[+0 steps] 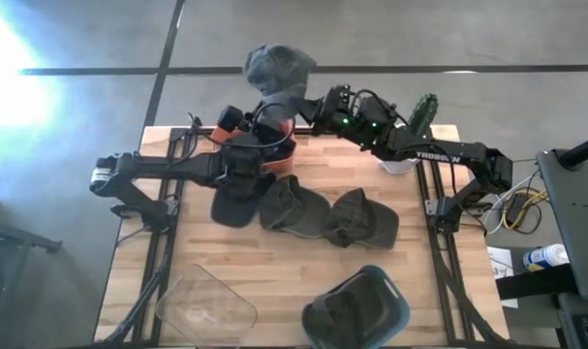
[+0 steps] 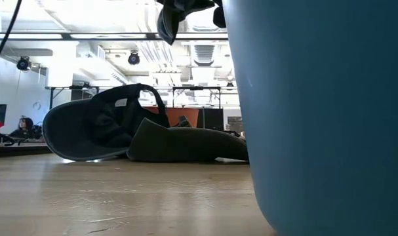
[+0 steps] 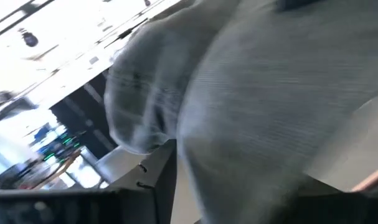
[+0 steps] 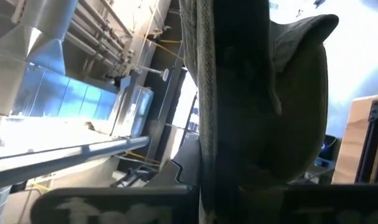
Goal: Pick & Place hat
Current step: Put the top gray cap into the transparent bin
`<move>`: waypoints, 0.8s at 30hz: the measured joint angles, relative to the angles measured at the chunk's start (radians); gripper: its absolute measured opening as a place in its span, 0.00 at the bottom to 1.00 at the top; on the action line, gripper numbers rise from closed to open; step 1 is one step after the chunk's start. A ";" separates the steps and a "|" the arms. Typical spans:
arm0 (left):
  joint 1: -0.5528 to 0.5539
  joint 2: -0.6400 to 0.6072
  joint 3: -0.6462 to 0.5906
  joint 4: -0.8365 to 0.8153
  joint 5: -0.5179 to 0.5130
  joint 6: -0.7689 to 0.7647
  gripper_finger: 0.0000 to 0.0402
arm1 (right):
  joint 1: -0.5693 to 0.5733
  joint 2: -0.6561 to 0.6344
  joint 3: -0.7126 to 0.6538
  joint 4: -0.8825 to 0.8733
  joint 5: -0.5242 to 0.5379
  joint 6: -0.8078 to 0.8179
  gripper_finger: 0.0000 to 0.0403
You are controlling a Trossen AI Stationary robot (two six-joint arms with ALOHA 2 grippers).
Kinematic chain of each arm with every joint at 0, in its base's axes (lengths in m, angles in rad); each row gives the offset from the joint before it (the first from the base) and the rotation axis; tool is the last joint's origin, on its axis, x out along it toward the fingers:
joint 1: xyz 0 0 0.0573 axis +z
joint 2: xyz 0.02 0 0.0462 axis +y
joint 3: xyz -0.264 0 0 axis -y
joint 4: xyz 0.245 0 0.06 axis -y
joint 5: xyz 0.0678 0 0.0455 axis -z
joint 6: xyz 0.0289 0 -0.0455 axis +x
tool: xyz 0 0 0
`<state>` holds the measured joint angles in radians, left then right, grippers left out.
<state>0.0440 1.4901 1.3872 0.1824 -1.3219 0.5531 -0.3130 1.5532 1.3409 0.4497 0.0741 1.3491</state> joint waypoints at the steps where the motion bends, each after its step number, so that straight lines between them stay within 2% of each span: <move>1: 0.001 0.000 0.000 0.001 -0.011 0.003 0.37 | 0.001 0.000 -0.002 -0.001 0.000 0.003 0.03; 5: 0.006 -0.001 0.005 -0.001 -0.034 0.023 0.26 | 0.001 0.000 -0.004 -0.006 0.002 0.005 0.03; 10: 0.007 0.000 0.001 -0.008 -0.030 0.041 0.04 | 0.000 -0.002 -0.005 -0.043 0.009 -0.025 0.04; 16: 0.007 0.000 0.000 -0.009 -0.031 0.063 0.02 | -0.021 -0.015 -0.006 -0.118 -0.035 -0.149 0.15; 21: 0.007 0.000 0.000 -0.076 -0.053 0.070 0.02 | -0.024 -0.036 -0.009 -0.204 -0.078 -0.224 0.31; 24: 0.005 -0.004 0.000 -0.135 -0.086 0.076 0.02 | -0.024 -0.071 -0.009 -0.336 -0.126 -0.324 0.41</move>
<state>0.0495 1.4859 1.3869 0.0475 -1.4082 0.6294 -0.3368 1.4823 1.3319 0.1141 -0.0523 1.0251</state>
